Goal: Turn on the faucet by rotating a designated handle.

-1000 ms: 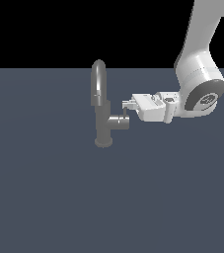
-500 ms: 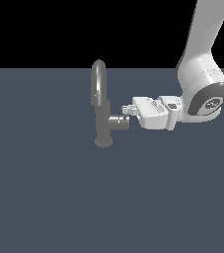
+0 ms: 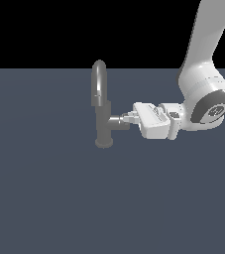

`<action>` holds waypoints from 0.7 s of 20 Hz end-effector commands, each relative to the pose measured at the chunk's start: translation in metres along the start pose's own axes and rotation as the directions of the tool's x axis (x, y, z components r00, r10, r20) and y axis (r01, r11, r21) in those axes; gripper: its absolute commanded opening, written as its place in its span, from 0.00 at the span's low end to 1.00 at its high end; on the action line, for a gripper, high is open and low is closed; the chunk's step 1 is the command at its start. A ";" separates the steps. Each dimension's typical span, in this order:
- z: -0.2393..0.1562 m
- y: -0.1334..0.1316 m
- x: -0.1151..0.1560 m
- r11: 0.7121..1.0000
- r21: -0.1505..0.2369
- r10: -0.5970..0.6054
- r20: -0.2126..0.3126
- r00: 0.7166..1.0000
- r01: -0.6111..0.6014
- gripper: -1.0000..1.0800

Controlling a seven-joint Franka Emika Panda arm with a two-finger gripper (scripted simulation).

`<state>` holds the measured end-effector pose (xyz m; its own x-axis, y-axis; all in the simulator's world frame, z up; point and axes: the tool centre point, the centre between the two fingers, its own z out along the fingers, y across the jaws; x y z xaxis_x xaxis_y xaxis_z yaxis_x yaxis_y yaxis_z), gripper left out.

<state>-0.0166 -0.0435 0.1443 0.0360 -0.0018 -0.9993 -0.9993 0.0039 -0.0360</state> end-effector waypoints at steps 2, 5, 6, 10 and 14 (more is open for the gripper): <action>-0.001 0.012 0.031 1.000 0.004 0.024 0.000 1.000 -0.024 0.00; -0.002 0.019 0.049 1.000 0.004 0.031 0.001 1.000 -0.031 0.00; -0.002 0.022 0.056 0.999 0.004 0.033 0.001 0.999 -0.033 0.00; 0.000 0.008 0.041 1.000 -0.002 0.002 0.005 1.000 -0.002 0.00; -0.001 0.004 0.056 1.000 -0.001 0.010 0.004 1.000 -0.010 0.00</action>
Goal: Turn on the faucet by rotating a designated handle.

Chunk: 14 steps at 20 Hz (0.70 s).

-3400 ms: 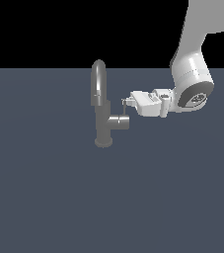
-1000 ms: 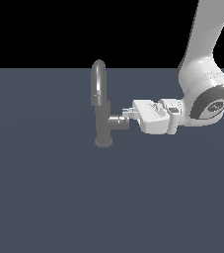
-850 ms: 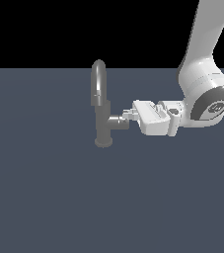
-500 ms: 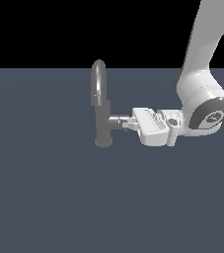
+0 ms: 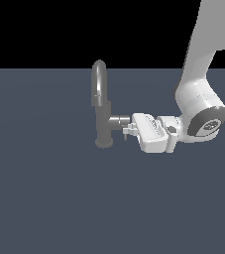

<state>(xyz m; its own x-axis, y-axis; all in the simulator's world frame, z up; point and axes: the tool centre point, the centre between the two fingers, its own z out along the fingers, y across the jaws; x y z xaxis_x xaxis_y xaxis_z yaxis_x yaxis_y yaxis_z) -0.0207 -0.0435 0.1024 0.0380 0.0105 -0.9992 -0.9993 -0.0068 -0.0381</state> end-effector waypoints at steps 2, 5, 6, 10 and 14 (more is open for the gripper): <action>-0.001 -0.004 0.022 1.000 0.011 0.016 -0.008 1.000 -0.015 0.00; -0.002 -0.007 0.033 1.000 0.012 0.021 -0.009 1.000 -0.021 0.00; -0.002 -0.008 0.036 1.000 0.012 0.023 -0.009 1.000 -0.023 0.00; -0.003 -0.011 0.051 0.999 0.014 0.030 -0.010 1.000 -0.030 0.00; -0.003 -0.014 0.061 0.999 0.015 0.035 -0.010 0.999 -0.035 0.00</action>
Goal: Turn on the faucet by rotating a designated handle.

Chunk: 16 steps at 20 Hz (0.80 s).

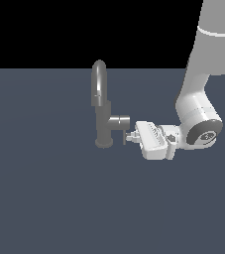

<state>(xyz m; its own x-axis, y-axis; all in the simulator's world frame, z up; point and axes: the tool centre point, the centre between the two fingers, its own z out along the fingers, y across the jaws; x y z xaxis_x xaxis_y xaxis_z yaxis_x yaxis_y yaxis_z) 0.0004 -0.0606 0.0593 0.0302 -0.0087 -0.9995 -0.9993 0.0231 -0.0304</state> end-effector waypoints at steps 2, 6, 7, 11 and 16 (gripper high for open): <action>0.001 -0.004 -0.002 1.000 -0.003 -0.005 0.001 1.000 0.005 0.00; 0.003 -0.013 0.004 1.000 -0.005 0.002 0.002 1.000 -0.001 0.00; 0.004 -0.015 0.005 1.000 -0.006 0.003 0.003 1.000 -0.003 0.00; 0.007 -0.023 0.010 1.000 -0.008 0.009 0.004 1.000 -0.009 0.00; 0.010 -0.033 0.017 1.000 -0.011 0.016 0.005 1.000 -0.016 0.00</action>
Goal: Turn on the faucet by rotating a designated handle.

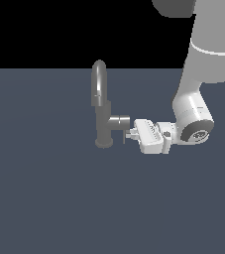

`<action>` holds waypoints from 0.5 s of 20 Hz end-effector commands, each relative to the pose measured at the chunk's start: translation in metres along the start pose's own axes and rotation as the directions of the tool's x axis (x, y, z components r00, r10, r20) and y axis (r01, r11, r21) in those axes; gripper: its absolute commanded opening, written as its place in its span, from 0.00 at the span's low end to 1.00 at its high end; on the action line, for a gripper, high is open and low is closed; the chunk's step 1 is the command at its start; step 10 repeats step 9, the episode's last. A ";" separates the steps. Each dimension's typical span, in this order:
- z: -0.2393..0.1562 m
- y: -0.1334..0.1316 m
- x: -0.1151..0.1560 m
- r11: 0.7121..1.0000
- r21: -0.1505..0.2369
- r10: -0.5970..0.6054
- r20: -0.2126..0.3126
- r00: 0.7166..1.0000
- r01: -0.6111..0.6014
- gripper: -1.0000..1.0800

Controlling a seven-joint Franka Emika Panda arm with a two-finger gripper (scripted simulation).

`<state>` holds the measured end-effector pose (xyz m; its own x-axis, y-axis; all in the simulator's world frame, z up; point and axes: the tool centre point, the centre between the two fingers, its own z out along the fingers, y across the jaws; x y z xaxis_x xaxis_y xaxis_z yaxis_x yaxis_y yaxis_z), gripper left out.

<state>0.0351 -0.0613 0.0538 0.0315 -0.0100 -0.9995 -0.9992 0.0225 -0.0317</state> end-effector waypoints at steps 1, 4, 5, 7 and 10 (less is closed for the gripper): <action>0.010 -0.001 0.012 1.000 -0.011 0.019 0.007 1.000 -0.019 0.00; 0.012 -0.006 0.016 1.000 -0.012 0.023 0.008 1.000 -0.023 0.00; 0.013 -0.008 0.017 1.000 -0.013 0.024 0.008 1.000 -0.024 0.00; 0.014 -0.012 0.019 1.000 -0.014 0.027 0.009 1.000 -0.027 0.00; 0.015 -0.014 0.021 0.999 -0.014 0.028 0.009 1.000 -0.028 0.00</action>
